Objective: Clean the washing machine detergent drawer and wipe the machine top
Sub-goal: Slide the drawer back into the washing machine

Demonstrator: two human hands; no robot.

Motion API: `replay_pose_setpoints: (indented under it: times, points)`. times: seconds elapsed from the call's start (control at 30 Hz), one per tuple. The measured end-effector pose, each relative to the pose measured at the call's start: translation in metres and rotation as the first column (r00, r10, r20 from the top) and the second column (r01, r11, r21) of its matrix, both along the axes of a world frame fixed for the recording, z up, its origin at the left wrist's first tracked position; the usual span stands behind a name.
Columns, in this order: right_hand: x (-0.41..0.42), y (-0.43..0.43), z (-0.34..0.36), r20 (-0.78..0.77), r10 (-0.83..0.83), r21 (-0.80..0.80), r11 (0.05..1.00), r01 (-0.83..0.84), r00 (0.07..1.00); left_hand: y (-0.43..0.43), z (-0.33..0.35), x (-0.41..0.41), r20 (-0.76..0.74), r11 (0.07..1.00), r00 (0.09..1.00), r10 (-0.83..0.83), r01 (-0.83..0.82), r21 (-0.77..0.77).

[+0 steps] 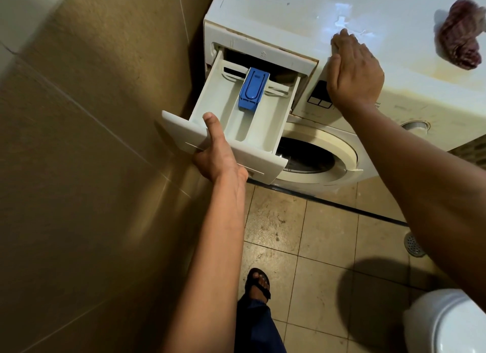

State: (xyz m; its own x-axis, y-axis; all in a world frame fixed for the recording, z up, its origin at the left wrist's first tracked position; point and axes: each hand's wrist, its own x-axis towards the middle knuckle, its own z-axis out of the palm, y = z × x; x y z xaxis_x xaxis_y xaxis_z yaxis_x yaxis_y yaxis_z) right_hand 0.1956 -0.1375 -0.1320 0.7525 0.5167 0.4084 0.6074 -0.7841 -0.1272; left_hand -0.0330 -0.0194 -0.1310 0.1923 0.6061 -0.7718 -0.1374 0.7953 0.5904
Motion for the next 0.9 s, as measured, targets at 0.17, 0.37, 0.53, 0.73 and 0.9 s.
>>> replay_pose_setpoints:
  times: [0.17,0.37,0.53,0.73,0.9]
  points:
    - [-0.001,0.000,-0.002,0.006,0.006,-0.008,1.000,-0.006,1.000,0.009,0.004,0.002,-0.004,1.000,1.000,-0.004,0.004,0.020]
    - [-0.001,0.000,-0.001,0.017,0.003,0.007,1.000,-0.003,1.000,0.007,0.006,0.002,-0.002,1.000,1.000,0.024,-0.024,0.012]
    - [0.000,0.000,-0.001,0.034,0.016,0.004,1.000,-0.016,0.999,0.005,0.008,0.001,0.024,1.000,0.999,0.029,-0.029,0.002]
    - [0.002,0.000,-0.002,0.029,0.002,-0.008,1.000,-0.002,1.000,-0.001,0.007,0.000,0.024,0.999,0.999,0.049,-0.049,0.007]
    - [0.002,0.000,-0.002,0.030,0.001,-0.014,1.000,-0.001,1.000,0.000,0.007,0.004,-0.009,0.996,0.996,0.088,-0.088,0.005]
